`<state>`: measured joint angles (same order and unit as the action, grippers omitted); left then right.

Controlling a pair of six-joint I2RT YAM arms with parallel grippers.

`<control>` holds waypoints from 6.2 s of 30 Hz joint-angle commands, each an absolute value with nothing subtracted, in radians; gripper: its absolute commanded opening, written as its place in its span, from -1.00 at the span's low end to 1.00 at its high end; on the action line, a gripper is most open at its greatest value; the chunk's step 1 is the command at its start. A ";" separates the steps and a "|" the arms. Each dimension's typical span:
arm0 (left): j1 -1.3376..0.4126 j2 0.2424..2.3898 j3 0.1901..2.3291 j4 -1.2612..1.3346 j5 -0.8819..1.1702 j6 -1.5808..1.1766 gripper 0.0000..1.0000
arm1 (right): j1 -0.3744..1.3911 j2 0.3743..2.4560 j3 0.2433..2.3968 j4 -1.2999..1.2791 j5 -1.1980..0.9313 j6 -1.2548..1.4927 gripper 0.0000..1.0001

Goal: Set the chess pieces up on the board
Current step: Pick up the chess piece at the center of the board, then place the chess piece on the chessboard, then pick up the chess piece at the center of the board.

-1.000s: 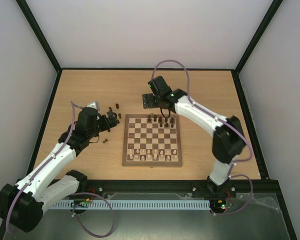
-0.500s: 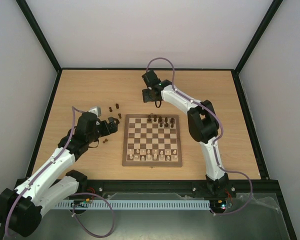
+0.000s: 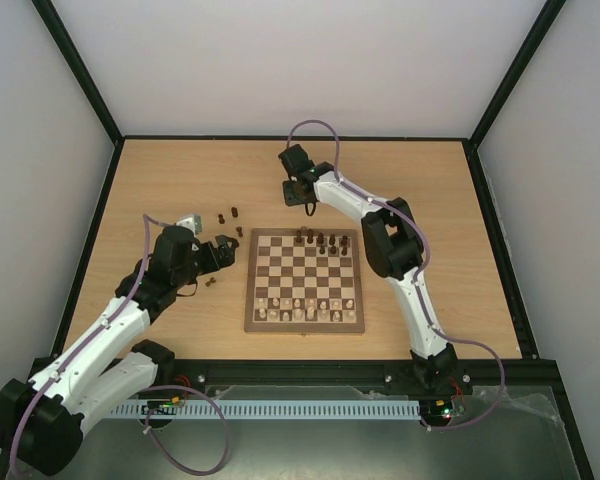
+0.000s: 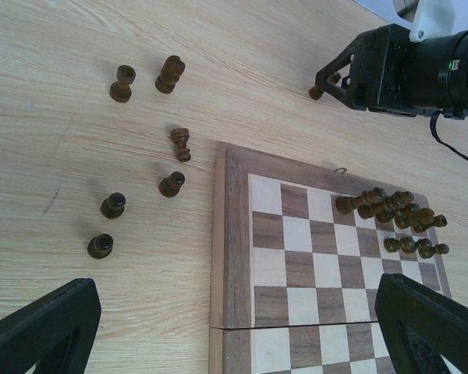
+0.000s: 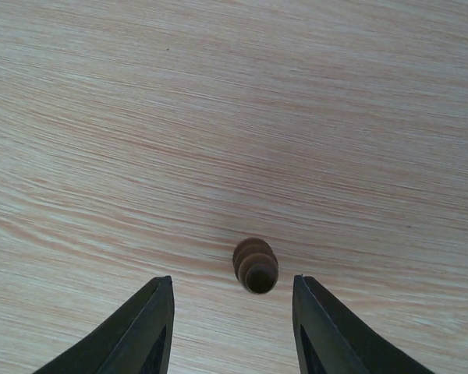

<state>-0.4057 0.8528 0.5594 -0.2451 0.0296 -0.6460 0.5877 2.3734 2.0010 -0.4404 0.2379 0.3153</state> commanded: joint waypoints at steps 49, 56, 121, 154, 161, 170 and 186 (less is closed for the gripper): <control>-0.411 0.820 0.547 -0.246 0.000 -0.645 0.99 | 0.707 1.969 1.701 -0.468 0.260 0.289 -0.85; -0.411 0.795 0.547 -0.260 -0.008 -0.657 0.99 | 0.817 1.904 1.594 -0.472 0.221 0.315 -0.83; -0.411 0.767 0.534 -0.284 -0.018 -0.661 0.99 | 0.830 2.057 1.494 -0.318 0.355 0.423 -0.71; -0.411 0.776 0.549 -0.272 -0.021 -0.666 0.99 | 0.830 1.815 1.537 -0.350 0.288 0.425 0.07; -0.411 0.816 0.572 -0.272 -0.038 -0.673 0.99 | 0.831 1.651 1.488 -0.365 0.244 0.416 0.79; -0.411 0.847 0.584 -0.281 -0.079 -0.691 0.99 | 0.830 1.499 1.352 -0.365 0.226 0.415 0.97; -0.414 1.048 0.563 -0.245 -0.184 -0.757 0.99 | 0.830 1.381 1.084 -0.225 0.190 0.446 0.97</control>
